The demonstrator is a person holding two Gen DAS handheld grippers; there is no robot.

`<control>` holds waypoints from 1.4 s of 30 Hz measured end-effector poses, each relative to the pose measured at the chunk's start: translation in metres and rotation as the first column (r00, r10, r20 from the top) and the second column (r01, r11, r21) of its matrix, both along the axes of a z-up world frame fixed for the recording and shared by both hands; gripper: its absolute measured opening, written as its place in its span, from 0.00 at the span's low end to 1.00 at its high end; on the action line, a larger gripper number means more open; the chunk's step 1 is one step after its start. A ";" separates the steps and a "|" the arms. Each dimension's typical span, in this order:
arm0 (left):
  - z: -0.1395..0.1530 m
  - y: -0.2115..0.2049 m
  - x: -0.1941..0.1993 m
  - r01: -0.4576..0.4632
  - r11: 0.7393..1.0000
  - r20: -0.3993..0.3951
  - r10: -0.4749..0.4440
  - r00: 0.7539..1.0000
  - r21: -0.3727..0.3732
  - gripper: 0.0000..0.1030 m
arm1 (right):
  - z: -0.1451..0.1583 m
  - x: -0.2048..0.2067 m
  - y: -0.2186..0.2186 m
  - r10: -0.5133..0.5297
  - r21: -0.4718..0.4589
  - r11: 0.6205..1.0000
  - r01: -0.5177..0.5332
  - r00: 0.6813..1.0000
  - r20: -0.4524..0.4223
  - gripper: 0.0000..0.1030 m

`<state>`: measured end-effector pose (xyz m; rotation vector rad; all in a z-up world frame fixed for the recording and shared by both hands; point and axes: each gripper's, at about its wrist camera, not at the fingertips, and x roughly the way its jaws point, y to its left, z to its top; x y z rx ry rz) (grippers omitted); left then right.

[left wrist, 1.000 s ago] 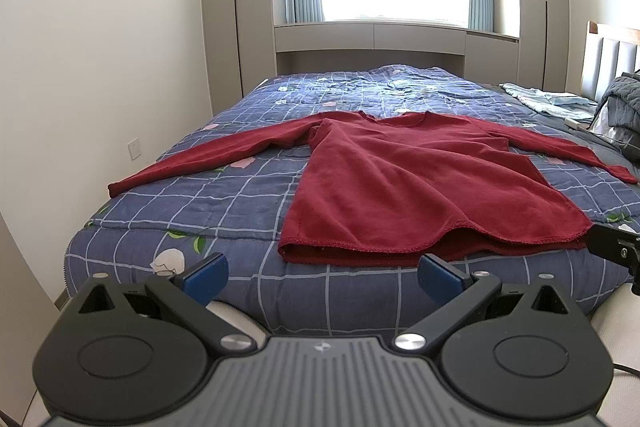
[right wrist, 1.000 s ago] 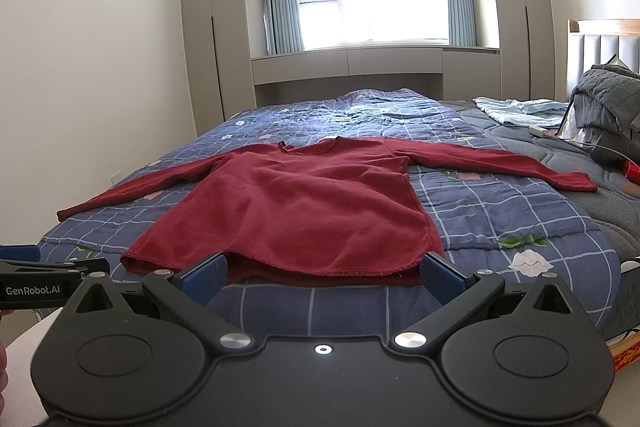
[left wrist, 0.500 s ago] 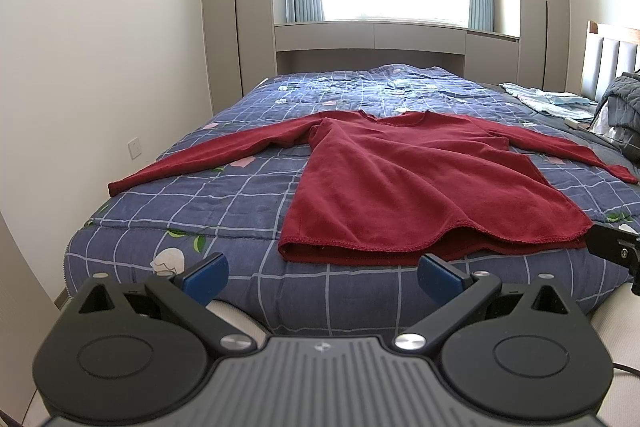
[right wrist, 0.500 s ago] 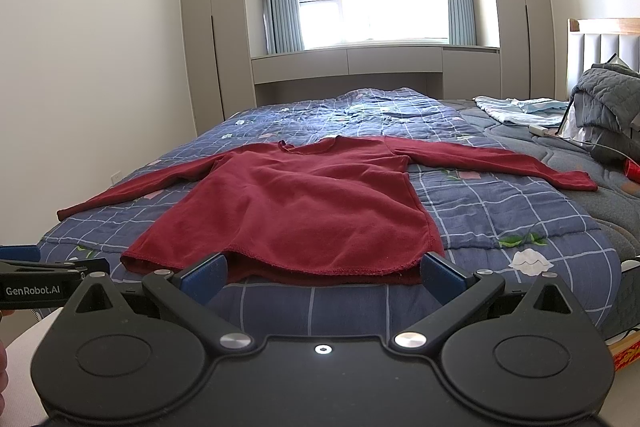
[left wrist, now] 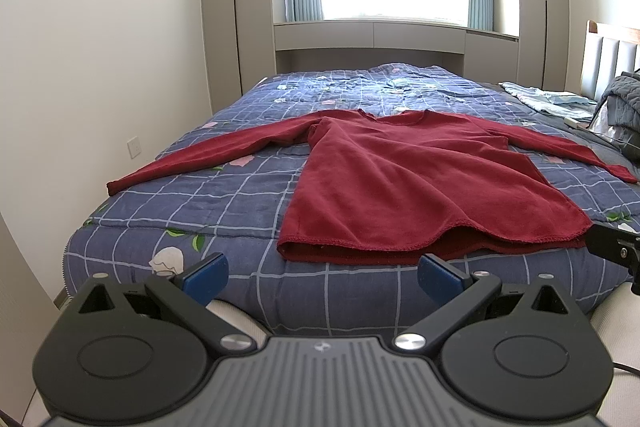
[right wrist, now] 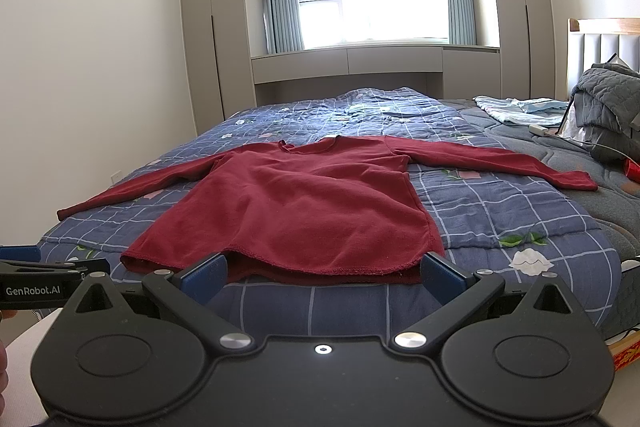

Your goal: Fold small clothes

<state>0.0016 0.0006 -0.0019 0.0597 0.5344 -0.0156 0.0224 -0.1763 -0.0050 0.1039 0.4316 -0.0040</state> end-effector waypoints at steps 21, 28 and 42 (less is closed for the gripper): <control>0.024 -0.044 0.102 0.112 0.993 -0.071 -0.113 0.991 -0.029 1.00 | -0.001 0.076 -0.044 -0.046 0.039 0.998 0.049 0.996 -0.081 1.00; 0.025 -0.075 0.181 0.123 0.992 -0.117 -0.124 0.985 -0.015 1.00 | -0.012 0.135 -0.097 -0.124 0.075 0.988 0.134 0.984 -0.125 1.00; -0.006 -0.175 0.352 0.174 0.985 -0.112 -0.171 0.979 0.020 1.00 | -0.048 0.214 -0.278 -0.450 0.200 0.856 0.477 0.877 -0.166 0.99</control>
